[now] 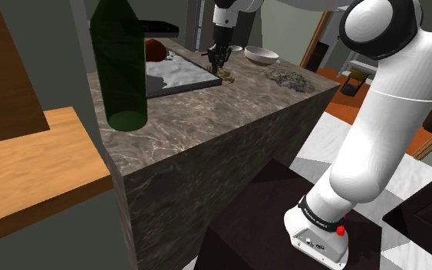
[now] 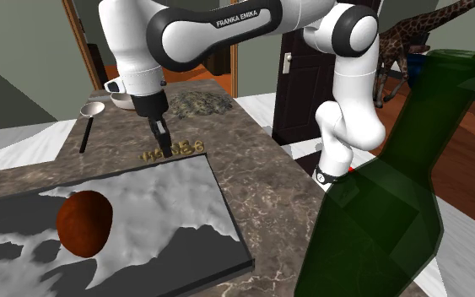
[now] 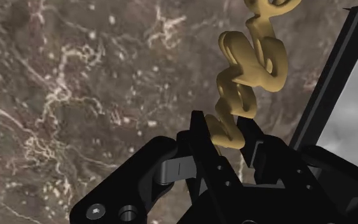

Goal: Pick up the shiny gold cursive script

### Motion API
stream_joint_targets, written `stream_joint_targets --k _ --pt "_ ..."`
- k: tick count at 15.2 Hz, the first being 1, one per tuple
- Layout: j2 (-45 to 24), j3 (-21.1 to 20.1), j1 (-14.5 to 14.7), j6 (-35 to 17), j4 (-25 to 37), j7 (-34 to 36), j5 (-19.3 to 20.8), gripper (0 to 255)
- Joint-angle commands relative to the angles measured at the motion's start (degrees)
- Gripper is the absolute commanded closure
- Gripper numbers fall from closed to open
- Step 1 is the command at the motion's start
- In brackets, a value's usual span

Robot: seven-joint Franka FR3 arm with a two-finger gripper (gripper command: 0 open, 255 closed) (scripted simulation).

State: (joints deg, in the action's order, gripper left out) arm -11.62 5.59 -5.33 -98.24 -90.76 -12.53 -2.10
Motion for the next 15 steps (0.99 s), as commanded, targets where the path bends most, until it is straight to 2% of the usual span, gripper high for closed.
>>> stream_joint_targets --k 1,7,15 --pt "0.0 0.0 0.0 0.0 0.0 0.0 0.0 255" --pt "-0.1 0.0 0.0 0.0 0.1 0.1 0.0 255" --pt "-0.5 0.0 -0.1 6.3 6.9 0.2 0.0 255"
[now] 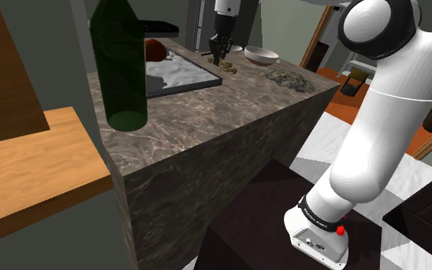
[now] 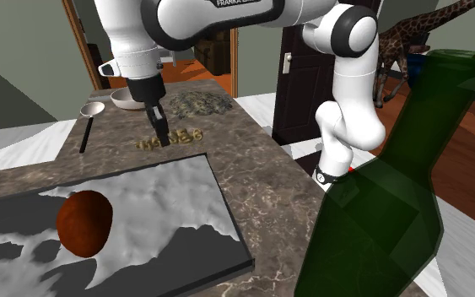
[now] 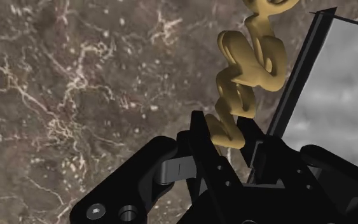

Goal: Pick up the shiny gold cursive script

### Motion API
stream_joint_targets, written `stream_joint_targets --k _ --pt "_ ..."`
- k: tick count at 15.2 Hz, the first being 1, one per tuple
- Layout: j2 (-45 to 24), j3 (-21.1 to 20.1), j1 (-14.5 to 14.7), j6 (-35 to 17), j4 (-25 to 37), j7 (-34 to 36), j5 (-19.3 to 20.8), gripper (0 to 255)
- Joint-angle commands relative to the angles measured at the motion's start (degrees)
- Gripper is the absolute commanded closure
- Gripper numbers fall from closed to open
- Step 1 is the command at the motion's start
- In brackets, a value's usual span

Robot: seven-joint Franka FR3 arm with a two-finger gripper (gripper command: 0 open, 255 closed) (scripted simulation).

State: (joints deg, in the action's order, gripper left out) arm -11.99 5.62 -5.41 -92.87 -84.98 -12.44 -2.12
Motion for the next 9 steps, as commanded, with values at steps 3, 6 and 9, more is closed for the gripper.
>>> stream_joint_targets --k 3,6,9 --pt "-0.6 0.0 -0.1 3.5 4.0 0.1 0.0 255" --pt "-1.2 0.0 -0.1 6.0 7.2 0.1 -0.1 255" --pt "-1.5 0.0 -0.2 7.1 8.5 0.1 -0.1 255"
